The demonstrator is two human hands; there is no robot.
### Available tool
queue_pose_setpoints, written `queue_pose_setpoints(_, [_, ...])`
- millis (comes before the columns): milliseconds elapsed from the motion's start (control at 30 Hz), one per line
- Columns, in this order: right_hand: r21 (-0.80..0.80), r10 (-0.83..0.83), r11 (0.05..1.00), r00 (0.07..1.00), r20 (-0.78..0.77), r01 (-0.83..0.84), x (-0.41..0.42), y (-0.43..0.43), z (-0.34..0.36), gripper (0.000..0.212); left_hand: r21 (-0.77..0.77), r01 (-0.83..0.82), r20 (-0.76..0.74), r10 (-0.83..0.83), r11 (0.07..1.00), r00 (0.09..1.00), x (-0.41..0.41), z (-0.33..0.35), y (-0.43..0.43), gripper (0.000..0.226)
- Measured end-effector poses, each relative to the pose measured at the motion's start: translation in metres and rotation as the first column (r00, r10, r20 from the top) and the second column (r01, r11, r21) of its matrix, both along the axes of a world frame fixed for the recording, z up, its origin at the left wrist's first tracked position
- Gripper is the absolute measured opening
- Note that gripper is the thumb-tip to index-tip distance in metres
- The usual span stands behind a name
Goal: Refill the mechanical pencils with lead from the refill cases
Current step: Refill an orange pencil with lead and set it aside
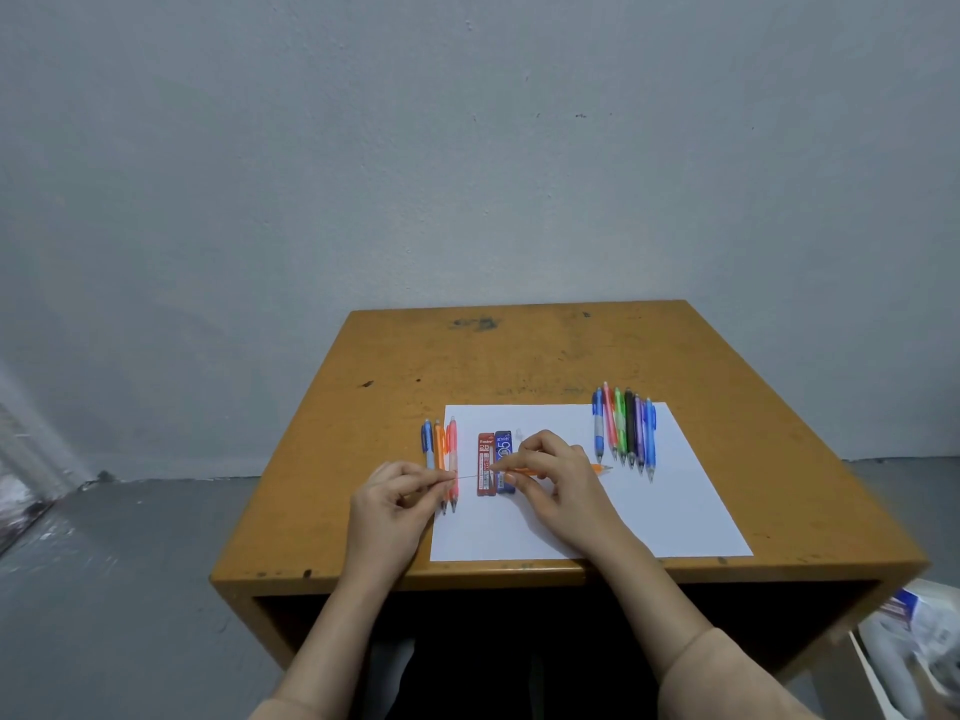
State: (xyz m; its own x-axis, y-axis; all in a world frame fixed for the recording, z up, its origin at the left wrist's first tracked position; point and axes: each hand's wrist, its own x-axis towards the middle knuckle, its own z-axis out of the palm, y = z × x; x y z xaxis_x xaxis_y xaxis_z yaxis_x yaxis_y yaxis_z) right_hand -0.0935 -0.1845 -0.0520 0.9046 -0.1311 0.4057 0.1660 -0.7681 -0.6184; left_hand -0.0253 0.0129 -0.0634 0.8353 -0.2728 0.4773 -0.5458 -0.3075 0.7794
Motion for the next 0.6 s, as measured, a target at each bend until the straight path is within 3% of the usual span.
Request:
queue_pose_setpoints(300, [0.013, 0.013, 1.0, 0.999, -0.044, -0.012, -0.0016, 0.0016, 0.0042, 0.022, 0.009, 0.016, -0.004, -0.016, 1.0, 1.0, -0.0014, 0.0017, 0.0013, 0.035])
queue_pose_setpoints(600, [0.024, 0.041, 0.999, 0.999, 0.022, -0.041, -0.0014, 0.0018, 0.0021, 0.017, 0.075, 0.012, 0.026, -0.014, 0.997, 1.0, -0.0019, 0.0027, -0.0008, 0.025])
